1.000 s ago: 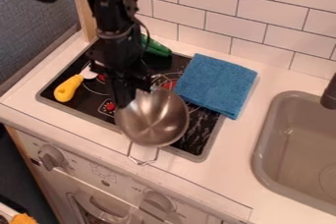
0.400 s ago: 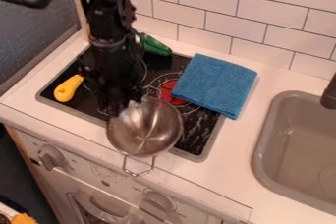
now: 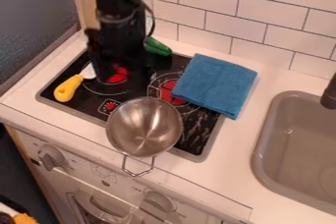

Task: Move the silver pot to the right bottom corner of the burner

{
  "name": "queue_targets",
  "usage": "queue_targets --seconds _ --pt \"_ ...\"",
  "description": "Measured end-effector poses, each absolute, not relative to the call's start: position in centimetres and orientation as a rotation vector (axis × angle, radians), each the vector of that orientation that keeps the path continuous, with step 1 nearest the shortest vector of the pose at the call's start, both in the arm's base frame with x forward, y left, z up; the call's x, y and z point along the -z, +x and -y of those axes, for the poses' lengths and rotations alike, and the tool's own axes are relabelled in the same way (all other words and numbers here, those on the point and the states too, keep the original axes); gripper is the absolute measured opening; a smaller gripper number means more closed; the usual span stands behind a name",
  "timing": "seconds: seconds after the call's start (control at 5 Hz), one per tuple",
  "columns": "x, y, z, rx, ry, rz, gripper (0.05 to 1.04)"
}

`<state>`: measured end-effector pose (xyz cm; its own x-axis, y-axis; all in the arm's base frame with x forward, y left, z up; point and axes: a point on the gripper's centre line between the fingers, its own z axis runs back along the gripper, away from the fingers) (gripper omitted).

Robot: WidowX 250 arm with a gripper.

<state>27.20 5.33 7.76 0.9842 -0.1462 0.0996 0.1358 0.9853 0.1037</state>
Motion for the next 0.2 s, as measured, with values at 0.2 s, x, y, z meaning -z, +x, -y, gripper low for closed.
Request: queue_targets --seconds 0.2 --pt "-8.34 28.09 -5.06 0.201 0.118 0.134 1.005"
